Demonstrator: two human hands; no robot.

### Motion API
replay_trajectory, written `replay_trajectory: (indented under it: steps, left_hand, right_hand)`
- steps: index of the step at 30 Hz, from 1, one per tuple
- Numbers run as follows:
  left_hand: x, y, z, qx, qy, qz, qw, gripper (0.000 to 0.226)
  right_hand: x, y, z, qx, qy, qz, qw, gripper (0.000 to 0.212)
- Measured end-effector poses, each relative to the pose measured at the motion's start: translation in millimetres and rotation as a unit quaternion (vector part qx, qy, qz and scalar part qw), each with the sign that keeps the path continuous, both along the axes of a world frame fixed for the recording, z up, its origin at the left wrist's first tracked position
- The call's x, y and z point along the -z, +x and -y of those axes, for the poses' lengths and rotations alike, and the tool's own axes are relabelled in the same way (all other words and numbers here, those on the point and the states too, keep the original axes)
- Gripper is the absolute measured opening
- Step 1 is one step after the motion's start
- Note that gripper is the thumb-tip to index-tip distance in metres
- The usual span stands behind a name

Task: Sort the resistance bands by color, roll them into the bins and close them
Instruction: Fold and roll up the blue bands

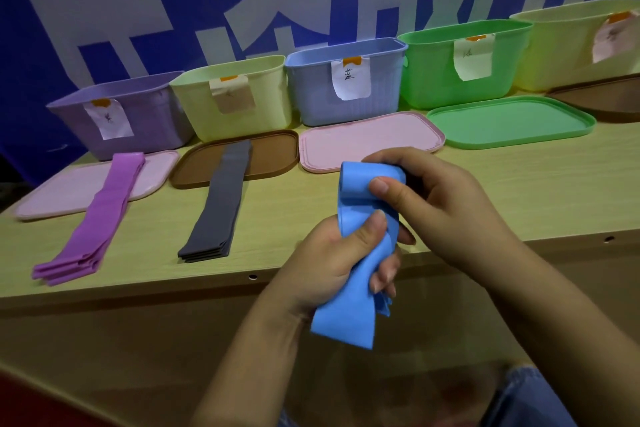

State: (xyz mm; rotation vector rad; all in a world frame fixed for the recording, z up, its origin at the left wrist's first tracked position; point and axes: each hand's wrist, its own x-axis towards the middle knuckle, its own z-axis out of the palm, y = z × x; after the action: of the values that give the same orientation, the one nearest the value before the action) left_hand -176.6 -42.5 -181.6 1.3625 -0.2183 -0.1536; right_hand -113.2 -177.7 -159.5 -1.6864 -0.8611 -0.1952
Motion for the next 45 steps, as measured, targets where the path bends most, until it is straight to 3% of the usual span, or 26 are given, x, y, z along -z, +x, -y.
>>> replay_trajectory:
  steps: [6, 12, 15, 19, 22, 25, 28, 31, 37, 41, 45]
  left_hand:
    - [7.7, -2.0, -7.3, -0.013, -0.003, 0.008, 1.000, 0.018]
    - [8.1, -4.8, -8.4, 0.031, 0.028, 0.004, 0.999, 0.022]
    - [10.0, -6.4, -7.0, 0.026, -0.013, -0.003, 1.000, 0.026]
    - [8.1, -3.7, -8.8, 0.022, -0.056, -0.064, 0.996, 0.058]
    - [3.9, -4.7, -8.9, -0.012, -0.025, -0.031, 0.999, 0.069]
    - [1.0, -8.5, -9.8, -0.049, 0.021, -0.020, 0.998, 0.067]
    - [-2.0, -10.8, -11.1, -0.035, -0.005, -0.013, 0.999, 0.061]
    - [-3.8, -8.2, -13.2, -0.006, -0.057, -0.022, 0.998, 0.052]
    - [0.1, -5.8, -15.0, 0.032, -0.107, -0.007, 0.994, 0.047]
    - [-1.6, -5.4, -13.1, 0.015, -0.072, 0.003, 0.997, 0.029]
    - [-0.1, -5.9, -6.5, 0.016, -0.018, 0.006, 1.000, 0.025]
  right_hand:
    - [10.0, -6.9, 0.6, 0.023, -0.033, 0.063, 0.997, 0.020]
    - [16.2, -12.0, 2.2, 0.013, -0.037, 0.052, 0.998, 0.025]
    - [19.3, -15.3, 0.3, 0.016, -0.033, 0.069, 0.997, 0.026]
    - [22.2, -19.5, -2.9, 0.031, -0.030, 0.090, 0.995, 0.028]
    - [24.5, -21.3, -7.0, 0.030, -0.026, 0.107, 0.994, 0.028]
    - [20.4, -20.9, -3.9, -0.043, 0.014, -0.009, 0.999, 0.026]
    - [10.9, -22.3, 3.1, -0.175, 0.082, -0.228, 0.954, 0.026]
    - [6.3, -19.7, 4.0, -0.187, 0.063, -0.308, 0.931, 0.043]
    - [-2.4, -18.6, 6.8, -0.146, 0.025, -0.227, 0.963, 0.022]
    - [-8.6, -23.8, 5.1, -0.109, 0.057, -0.154, 0.980, 0.023]
    - [-6.4, -21.1, 2.5, -0.073, 0.088, -0.127, 0.985, 0.023]
